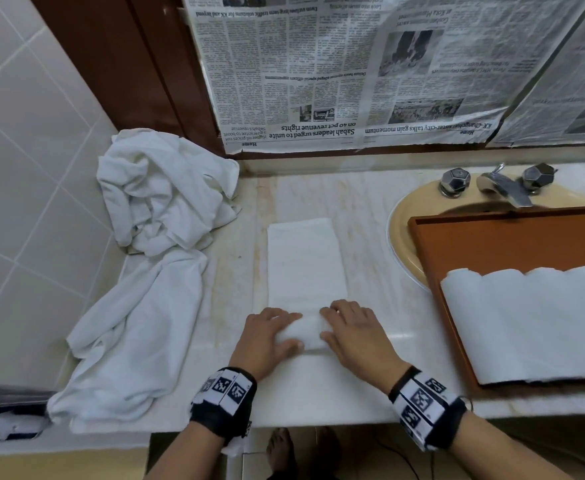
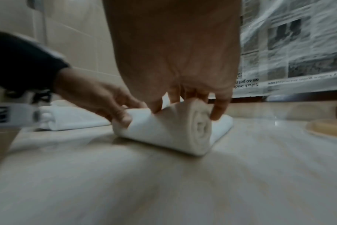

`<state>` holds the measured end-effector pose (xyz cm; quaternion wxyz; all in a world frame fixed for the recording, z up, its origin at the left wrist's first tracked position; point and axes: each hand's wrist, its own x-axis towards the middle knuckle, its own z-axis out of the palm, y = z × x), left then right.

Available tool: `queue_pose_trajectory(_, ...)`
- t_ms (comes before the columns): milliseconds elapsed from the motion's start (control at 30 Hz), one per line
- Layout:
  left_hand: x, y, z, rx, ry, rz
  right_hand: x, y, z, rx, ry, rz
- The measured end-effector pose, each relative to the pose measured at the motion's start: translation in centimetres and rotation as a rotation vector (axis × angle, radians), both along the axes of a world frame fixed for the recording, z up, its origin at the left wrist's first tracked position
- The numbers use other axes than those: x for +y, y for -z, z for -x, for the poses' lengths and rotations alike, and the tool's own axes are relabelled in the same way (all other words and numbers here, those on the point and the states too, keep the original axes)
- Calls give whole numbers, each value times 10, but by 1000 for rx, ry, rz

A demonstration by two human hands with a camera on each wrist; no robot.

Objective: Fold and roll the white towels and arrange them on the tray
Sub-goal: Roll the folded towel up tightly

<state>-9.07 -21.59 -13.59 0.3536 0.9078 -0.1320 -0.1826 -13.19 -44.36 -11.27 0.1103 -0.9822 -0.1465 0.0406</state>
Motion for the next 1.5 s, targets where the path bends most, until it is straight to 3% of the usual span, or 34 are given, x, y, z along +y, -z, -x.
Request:
queue_pose_trajectory(67,0,0,-9,95,-14,15,2,8,11,-70,-53,7)
queue_pose_trajectory(167,-1,-3,-11,131,-21,-22,-2,7,3,-18,-58,-51)
queue_pose_trajectory(233,-2,-6,-5,87,4,-82,-8,0,-11,128,-27,-144)
queue_pose_trajectory(400,-2,-6,18,-230,94,-137,-21,-24,-35,549,21,-321)
queue_pose_trajectory(500,-1,-7,17,-58,79,-87,-23,-27,-29,675,17,-317)
queue_pose_trajectory(533,0,-8,13,13,91,-75,-21,-26,-24,628,17,-237)
queue_pose_trajectory(633,0,-6,-2,115,119,-62,-6,-14,0,204,9,25)
queue_pose_trajectory(733,-1,-3,-15,162,123,-141,14,-1,26,26,49,48)
queue_pose_trajectory(900,-8,-12,1,98,46,-98,11,5,18,105,-8,90)
queue_pose_trajectory(1067,-4,-6,32,-233,36,-203,6,-16,-21,332,-26,61)
queue_pose_trajectory(1167,-7,-4,33,-179,12,-300,8,-26,-35,438,-1,71)
queue_pose_trajectory(1267,-8,-9,20,-66,28,-339,10,-26,-38,508,62,-40)
queue_pose_trajectory(1367,-9,-16,4,66,53,-294,7,-21,-25,315,73,-122)
queue_pose_trajectory(1433,-9,-20,-5,113,60,-265,5,-13,-9,82,-21,-69)
queue_pose_trajectory(1500,-9,-26,-10,153,80,-276,4,-5,2,8,-76,-23)
